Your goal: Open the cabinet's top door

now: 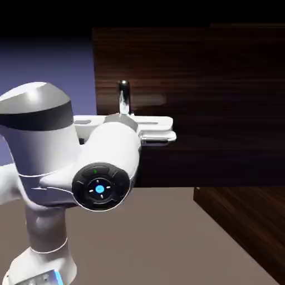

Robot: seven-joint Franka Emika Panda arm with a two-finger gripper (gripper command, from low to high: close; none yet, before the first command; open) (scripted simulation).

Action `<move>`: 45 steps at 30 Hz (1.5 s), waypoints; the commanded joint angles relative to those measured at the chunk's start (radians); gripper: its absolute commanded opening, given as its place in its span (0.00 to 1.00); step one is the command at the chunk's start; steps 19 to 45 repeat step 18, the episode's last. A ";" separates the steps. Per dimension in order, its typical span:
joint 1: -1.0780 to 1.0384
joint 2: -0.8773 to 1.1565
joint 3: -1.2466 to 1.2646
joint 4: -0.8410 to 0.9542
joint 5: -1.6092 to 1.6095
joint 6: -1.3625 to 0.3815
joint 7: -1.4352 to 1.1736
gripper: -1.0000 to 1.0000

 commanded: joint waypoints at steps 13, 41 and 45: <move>0.348 0.002 -0.161 0.471 -0.084 -0.362 0.077 0.00; 0.480 -0.006 -0.197 0.652 -0.093 -0.484 0.117 0.00; 0.480 -0.006 -0.197 0.652 -0.093 -0.484 0.117 0.00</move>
